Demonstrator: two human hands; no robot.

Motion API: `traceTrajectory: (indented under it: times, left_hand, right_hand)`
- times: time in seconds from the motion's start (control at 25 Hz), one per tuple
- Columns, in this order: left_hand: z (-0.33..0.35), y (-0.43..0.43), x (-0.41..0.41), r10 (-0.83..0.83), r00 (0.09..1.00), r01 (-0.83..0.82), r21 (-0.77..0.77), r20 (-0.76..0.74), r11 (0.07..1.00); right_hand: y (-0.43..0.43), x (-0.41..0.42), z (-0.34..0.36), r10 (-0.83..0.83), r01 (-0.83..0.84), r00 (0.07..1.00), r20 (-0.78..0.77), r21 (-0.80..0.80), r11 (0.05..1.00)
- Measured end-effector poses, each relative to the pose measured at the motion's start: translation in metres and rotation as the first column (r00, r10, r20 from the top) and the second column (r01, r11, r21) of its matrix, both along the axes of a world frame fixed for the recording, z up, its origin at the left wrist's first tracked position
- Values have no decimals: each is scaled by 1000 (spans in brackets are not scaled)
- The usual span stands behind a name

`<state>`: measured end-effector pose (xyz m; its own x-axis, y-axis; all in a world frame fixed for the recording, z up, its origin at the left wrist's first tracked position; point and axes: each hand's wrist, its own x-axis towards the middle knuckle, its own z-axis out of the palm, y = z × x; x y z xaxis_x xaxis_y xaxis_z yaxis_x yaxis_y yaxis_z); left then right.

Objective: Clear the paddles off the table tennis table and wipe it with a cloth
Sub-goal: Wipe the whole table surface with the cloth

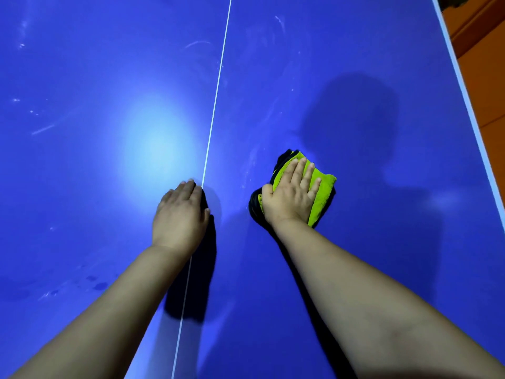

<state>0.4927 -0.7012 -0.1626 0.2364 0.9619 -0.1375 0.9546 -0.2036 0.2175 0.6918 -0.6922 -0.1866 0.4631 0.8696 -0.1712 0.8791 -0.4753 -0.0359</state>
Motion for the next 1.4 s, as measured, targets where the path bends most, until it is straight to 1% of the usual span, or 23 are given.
traceTrajectory:
  times: [0.04, 0.16, 0.28, 0.36, 0.52, 0.6, 0.68, 0.76, 0.88, 1.0, 1.08, 1.12, 1.24, 1.4]
  left_hand:
    - [-3, 12, 4, -10, 1000, 10, 30, -7, 1000]
    - [-12, 31, 10, 39, 999, -42, 119, 25, 992]
    - [-17, 30, 9, 22, 1000, -22, 91, 10, 996]
    - [-21, 32, 9, -7, 1000, 7, 51, -2, 999]
    - [-20, 37, 9, -20, 999, 21, 6, -36, 1000]
    - [-16, 36, 10, -32, 998, 30, -25, -63, 999]
    - [-13, 35, 9, -46, 995, 43, -37, -91, 998]
    - [-10, 35, 9, -52, 995, 51, -17, -90, 999]
    - [-2, 37, 5, -49, 993, 46, -32, -105, 998]
    - [7, 21, -8, -14, 999, 14, -10, -42, 1000]
    - [12, -6, -24, 8, 1000, -8, 13, 15, 1000]
    - [14, -23, -33, -7, 999, 6, 21, 36, 1000]
    - [16, -69, -59, -26, 999, 24, 68, 35, 997]
    - [29, -122, -95, -54, 998, 51, 57, 41, 997]
  right_hand:
    - [18, 8, 0, 14, -14, 1000, 8, -3, 1000]
    - [68, 30, -3, 63, -63, 998, 28, 0, 998]
    - [114, 45, -4, 106, -107, 994, 36, 17, 994]
    - [139, 52, -3, 165, -165, 985, 51, -10, 986]
    - [155, 58, -3, 349, -348, 934, 71, -39, 937]
    - [148, 57, -1, 466, -464, 883, 48, -46, 885]
    - [132, 49, 2, 592, -591, 805, 28, -45, 805]
    - [109, 35, 4, 684, -681, 729, 23, -66, 729]
    - [65, 14, 5, 749, -747, 662, 7, -72, 661]
    - [15, -6, 6, 768, -768, 640, -25, -64, 637]
    - [-25, -22, 6, 769, -769, 639, -34, -46, 637]
    - [-47, -31, 7, 764, -765, 644, -43, -38, 643]
    - [-107, -57, 9, 746, -747, 665, -34, -34, 664]
    - [-184, -91, 14, 722, -721, 691, 3, -52, 691]
